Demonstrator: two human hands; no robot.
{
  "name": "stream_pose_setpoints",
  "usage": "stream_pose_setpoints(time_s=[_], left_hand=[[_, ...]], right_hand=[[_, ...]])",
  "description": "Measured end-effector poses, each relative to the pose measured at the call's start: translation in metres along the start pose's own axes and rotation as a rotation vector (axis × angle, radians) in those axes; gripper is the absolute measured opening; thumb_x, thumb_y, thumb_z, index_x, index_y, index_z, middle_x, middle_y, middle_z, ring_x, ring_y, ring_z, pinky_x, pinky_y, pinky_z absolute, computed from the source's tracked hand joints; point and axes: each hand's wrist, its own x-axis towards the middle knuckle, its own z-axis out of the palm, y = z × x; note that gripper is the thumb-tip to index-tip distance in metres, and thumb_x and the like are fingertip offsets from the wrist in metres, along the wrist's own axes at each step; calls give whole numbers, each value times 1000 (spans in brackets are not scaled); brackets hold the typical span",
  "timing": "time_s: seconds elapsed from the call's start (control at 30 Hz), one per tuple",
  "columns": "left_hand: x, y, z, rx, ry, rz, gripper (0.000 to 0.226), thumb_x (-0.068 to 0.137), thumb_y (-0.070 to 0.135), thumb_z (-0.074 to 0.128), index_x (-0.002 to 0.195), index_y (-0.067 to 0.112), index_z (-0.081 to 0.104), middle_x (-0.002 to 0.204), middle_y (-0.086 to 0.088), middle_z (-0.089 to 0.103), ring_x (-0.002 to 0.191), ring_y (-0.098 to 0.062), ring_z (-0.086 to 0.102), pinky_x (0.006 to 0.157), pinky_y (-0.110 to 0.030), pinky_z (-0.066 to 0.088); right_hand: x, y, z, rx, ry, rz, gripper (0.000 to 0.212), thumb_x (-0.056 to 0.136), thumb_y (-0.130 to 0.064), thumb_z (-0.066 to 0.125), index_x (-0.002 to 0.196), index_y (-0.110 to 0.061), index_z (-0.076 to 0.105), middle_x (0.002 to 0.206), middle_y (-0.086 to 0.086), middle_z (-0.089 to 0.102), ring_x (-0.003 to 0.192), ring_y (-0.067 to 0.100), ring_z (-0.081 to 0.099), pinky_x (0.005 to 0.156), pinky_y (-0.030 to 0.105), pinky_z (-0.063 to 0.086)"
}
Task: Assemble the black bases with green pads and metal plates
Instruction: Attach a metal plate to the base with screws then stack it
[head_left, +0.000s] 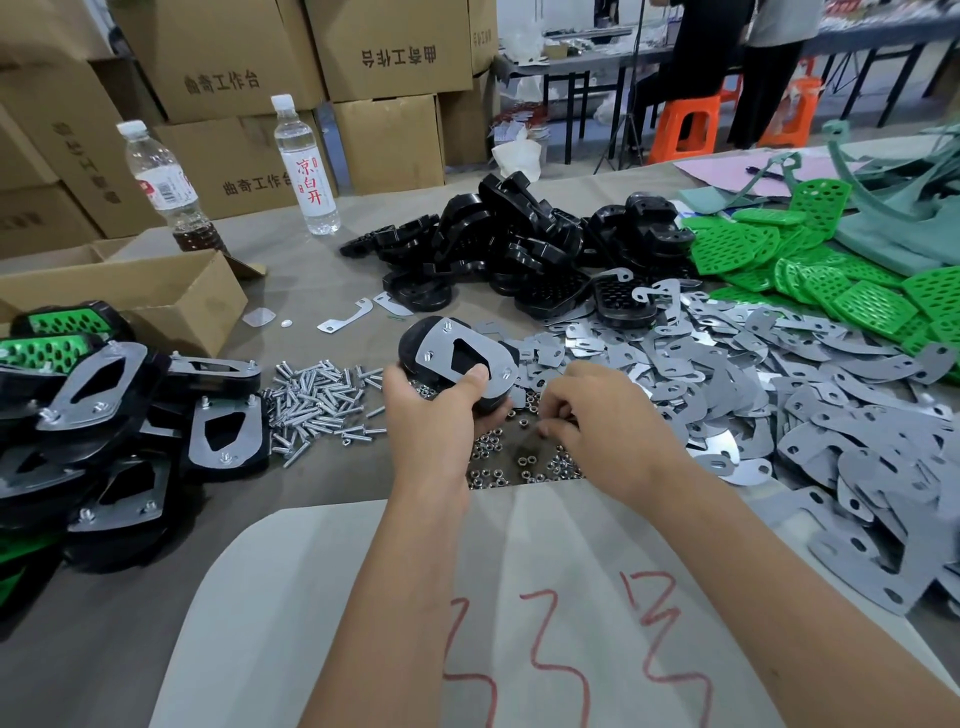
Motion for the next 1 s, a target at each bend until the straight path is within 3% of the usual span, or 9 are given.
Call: stream_pose_setpoints(time_s=[0.2, 0.43, 0.53, 0.63, 0.73, 0.83, 1.0], left_hand=[[0, 0, 0, 12, 1, -12, 32, 91, -5, 71, 115, 8, 54, 114, -16, 72, 92, -32, 78, 67, -35, 63], [2, -1, 0, 23, 2, -18, 33, 90, -5, 71, 115, 8, 53, 113, -16, 72, 87, -30, 79, 66, -36, 64], [4, -3, 0, 53, -9, -18, 32, 90, -3, 72, 113, 11, 55, 111, -13, 73, 84, -28, 79, 66, -36, 64], [3, -4, 0, 122, -48, -14, 30, 90, -1, 72, 110, 15, 56, 108, -12, 75, 80, -31, 79, 63, -34, 63], [0, -7, 1, 163, -87, -11, 32, 89, 2, 75, 112, 16, 58, 107, -10, 77, 88, -32, 78, 70, -40, 65], [-2, -9, 3, 240, -117, 19, 39, 82, 11, 79, 114, 20, 60, 109, -8, 76, 101, -34, 75, 87, -54, 62], [-6, -9, 5, 273, -117, 21, 49, 73, 20, 80, 117, 27, 60, 111, -5, 76, 103, -33, 74, 91, -55, 60]], right_hand=[[-1, 3, -3, -24, 2, 49, 18, 95, -31, 72, 93, -16, 63, 100, -1, 48, 91, 22, 53, 82, 38, 46], [-1, 6, -1, -25, -7, 10, 14, 98, -25, 68, 89, -16, 64, 98, -3, 50, 92, 21, 54, 85, 39, 47], [0, 7, -2, 152, 183, -49, 12, 96, -21, 72, 86, -18, 66, 90, -9, 52, 83, 8, 51, 77, 23, 41], [0, 3, -5, 317, 386, -129, 12, 92, -13, 76, 85, -19, 68, 86, -11, 56, 83, 11, 55, 70, 13, 41], [-1, -2, -1, 367, 405, -192, 15, 89, -6, 76, 87, -19, 69, 84, -17, 59, 83, 7, 57, 68, 10, 41], [-1, -4, 3, 390, 365, -214, 16, 90, -1, 74, 87, -17, 68, 83, -20, 58, 81, 10, 58, 63, 14, 45], [-2, -2, 3, 382, 347, -226, 16, 91, 1, 72, 89, -13, 69, 84, -21, 54, 77, 10, 58, 60, 19, 51]])
